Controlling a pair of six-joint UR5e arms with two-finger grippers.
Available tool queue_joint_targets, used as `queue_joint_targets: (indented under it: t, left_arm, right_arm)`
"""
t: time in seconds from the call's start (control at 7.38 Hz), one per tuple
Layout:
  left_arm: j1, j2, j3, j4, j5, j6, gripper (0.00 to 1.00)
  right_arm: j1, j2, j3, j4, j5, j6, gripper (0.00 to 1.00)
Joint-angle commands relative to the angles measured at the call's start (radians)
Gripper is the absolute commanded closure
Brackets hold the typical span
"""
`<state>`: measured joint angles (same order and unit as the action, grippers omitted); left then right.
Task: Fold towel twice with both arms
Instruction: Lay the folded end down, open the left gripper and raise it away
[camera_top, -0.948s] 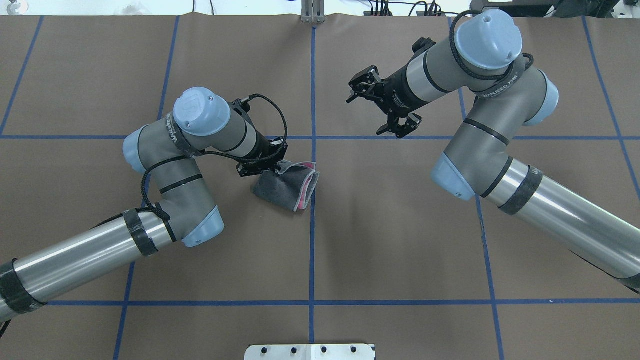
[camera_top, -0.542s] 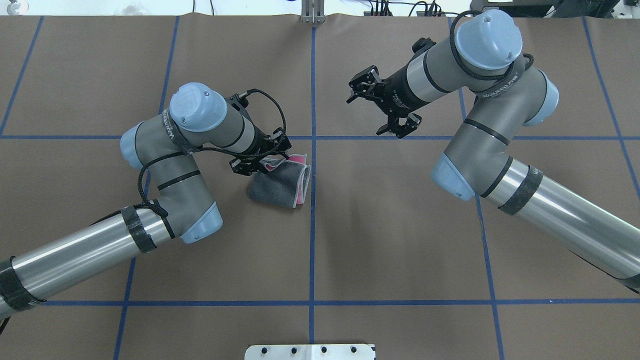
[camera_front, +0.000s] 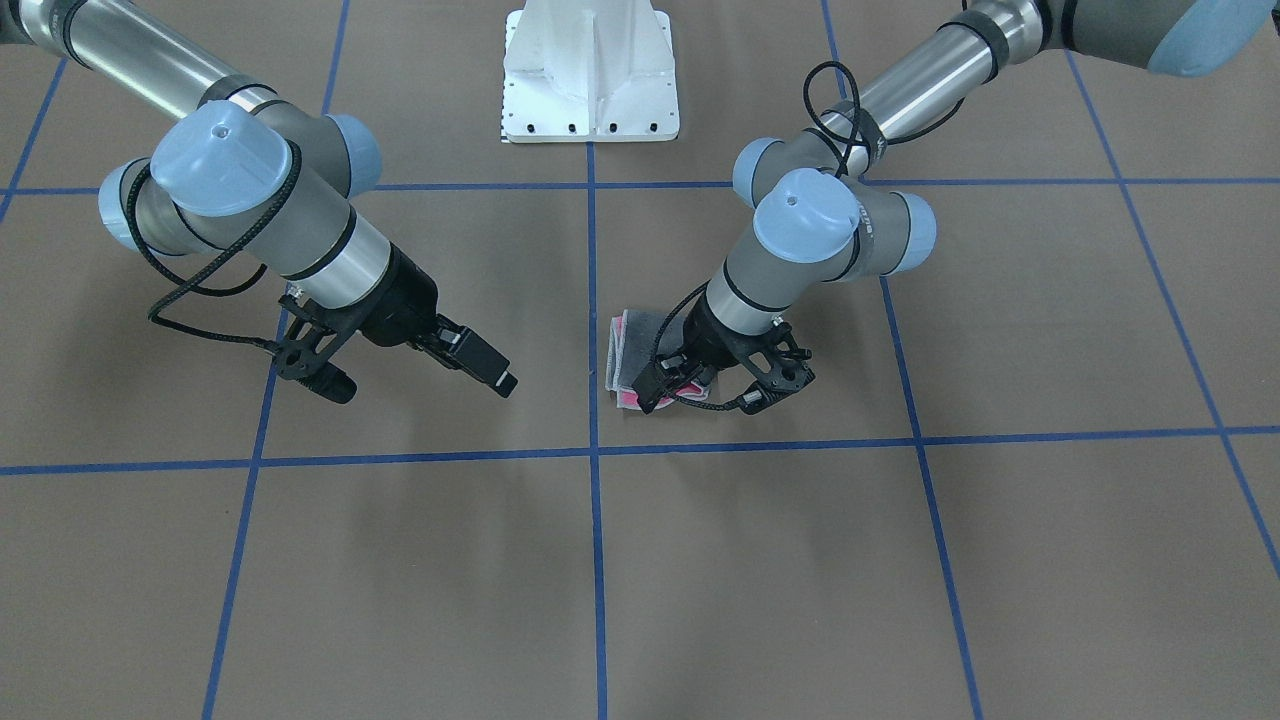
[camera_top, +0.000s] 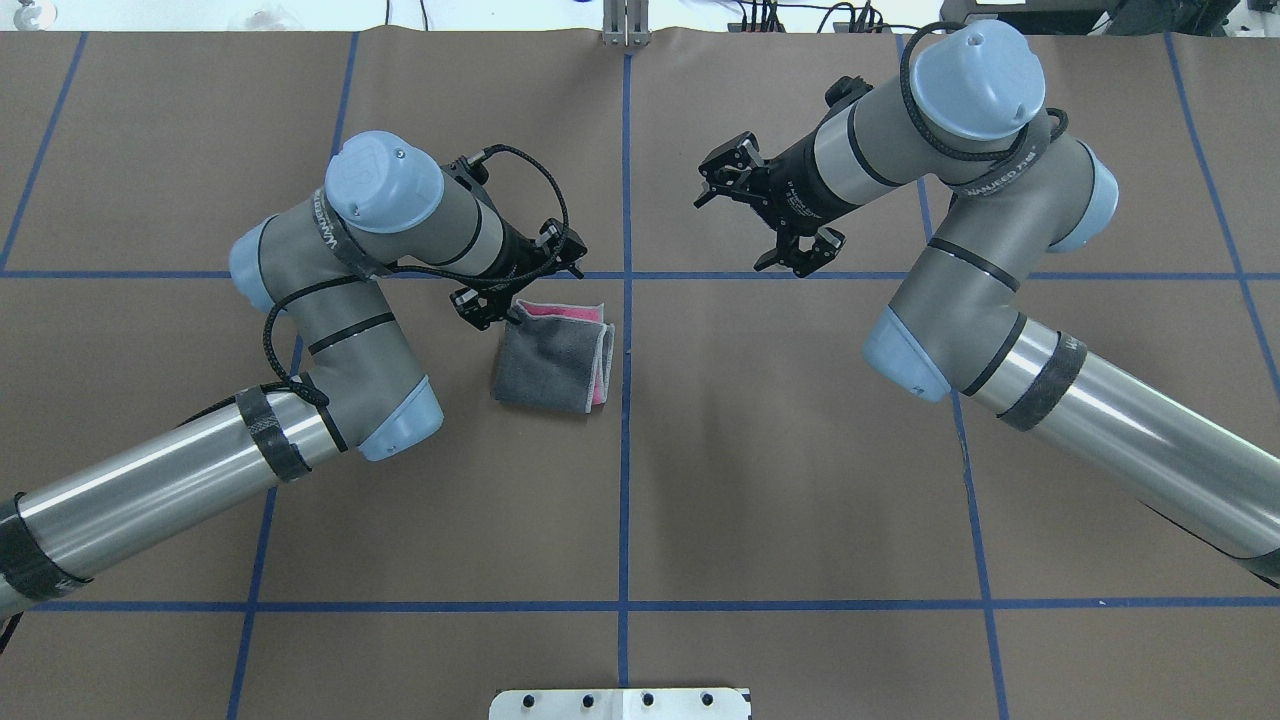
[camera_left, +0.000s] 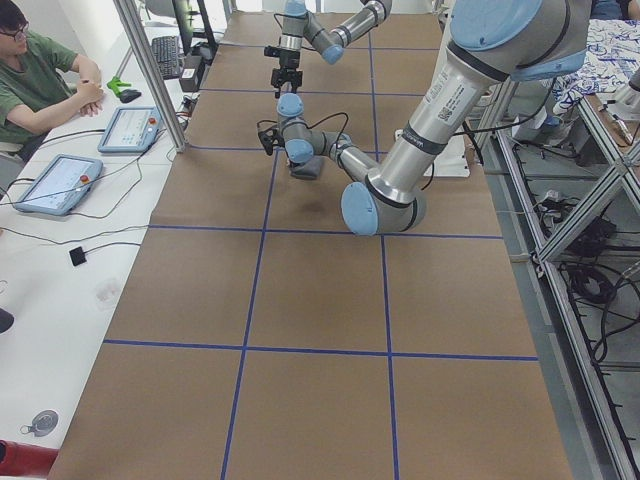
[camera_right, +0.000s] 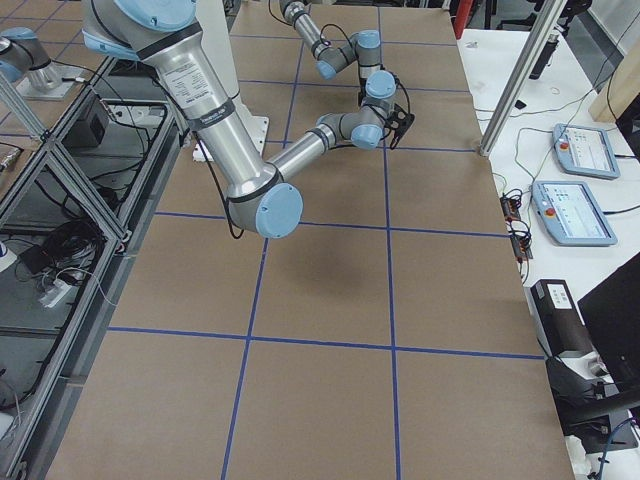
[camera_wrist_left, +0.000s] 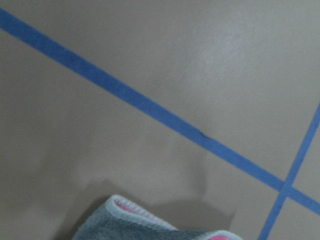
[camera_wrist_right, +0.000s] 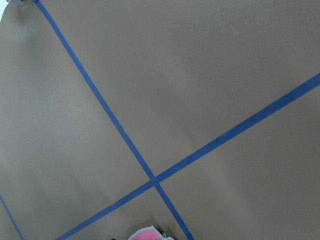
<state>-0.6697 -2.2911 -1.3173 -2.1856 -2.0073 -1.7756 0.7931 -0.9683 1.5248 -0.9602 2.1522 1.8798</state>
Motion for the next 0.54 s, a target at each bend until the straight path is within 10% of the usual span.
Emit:
queue_joint_targets:
  t: [0.0,0.41]
  left_arm:
    - [-0.017,-0.008,0.001,0.001,-0.001,-0.001,0.00]
    - [-0.103,-0.008,0.015,0.010,-0.028,0.015,0.03]
  right_arm:
    - [0.000,-0.003,0.000,0.001,0.000,-0.005,0.00]
    - [-0.026,0.003,0.002,-0.002,0.002,-0.005,0.00]
